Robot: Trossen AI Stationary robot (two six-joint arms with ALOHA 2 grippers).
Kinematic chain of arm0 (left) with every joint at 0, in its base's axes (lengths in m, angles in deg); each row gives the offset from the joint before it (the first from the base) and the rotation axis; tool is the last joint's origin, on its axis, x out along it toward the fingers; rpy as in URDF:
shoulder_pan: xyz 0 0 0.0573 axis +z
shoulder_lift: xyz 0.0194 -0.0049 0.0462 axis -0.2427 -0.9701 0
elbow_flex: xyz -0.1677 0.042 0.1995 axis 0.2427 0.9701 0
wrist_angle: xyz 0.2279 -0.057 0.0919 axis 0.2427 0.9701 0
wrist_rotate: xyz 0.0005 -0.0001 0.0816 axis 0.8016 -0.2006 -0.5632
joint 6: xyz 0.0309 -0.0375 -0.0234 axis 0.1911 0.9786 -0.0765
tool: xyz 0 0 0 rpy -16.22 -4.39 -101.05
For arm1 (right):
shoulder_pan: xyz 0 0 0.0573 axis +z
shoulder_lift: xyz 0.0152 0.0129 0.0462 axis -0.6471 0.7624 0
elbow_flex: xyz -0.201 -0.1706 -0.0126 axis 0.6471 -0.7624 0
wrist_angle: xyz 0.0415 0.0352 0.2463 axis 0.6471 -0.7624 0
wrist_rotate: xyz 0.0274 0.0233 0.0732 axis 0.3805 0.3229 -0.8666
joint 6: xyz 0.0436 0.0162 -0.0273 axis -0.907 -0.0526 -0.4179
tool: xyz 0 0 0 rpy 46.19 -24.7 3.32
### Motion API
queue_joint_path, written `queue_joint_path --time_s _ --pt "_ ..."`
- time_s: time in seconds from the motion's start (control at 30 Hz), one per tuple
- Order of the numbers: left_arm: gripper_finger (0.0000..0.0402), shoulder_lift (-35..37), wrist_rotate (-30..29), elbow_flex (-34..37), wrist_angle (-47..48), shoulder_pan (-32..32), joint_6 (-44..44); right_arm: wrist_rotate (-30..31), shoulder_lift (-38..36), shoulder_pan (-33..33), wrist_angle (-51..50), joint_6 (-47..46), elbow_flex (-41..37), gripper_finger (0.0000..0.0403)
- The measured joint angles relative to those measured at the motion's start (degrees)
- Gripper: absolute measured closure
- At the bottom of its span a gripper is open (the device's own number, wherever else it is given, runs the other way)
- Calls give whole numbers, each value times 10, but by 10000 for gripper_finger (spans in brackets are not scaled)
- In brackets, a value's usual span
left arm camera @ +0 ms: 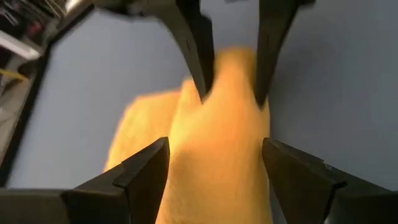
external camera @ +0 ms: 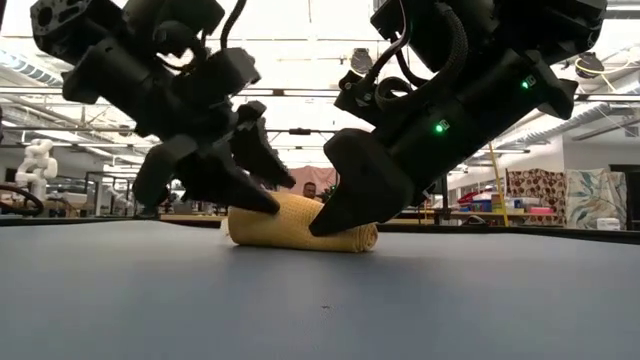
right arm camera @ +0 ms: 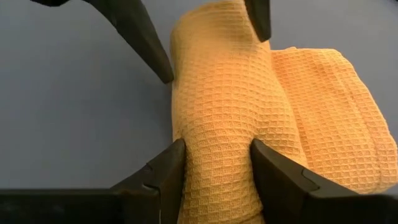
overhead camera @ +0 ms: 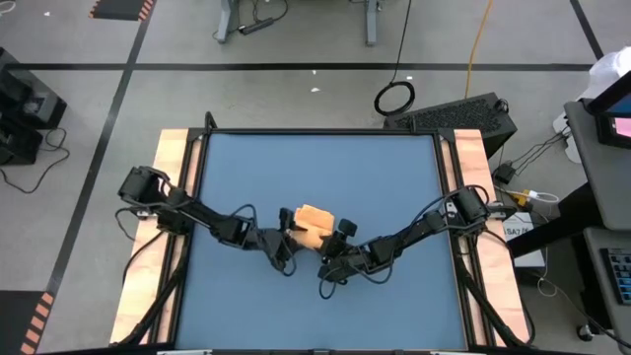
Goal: Roll towel into tight, uniform cylinder
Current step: Roll the orange microfiber cloth
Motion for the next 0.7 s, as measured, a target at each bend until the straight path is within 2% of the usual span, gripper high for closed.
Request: queue_joint_path --time_s 0.13,0.33,0.47,0.57,0.7 --pt "139 0 -6 0 17 9 -1 0 0 0 0 2 0 241" --pt "139 -15 38 -1 24 45 44 -1 0 0 0 12 0 241" --pt "139 -15 78 -2 40 63 70 -4 -21 5 -12 50 0 236" --pt "150 -15 106 -3 54 72 85 -10 -55 17 -70 92 6 214" --pt "199 -15 138 -2 56 79 90 0 -96 37 -134 99 20 162"
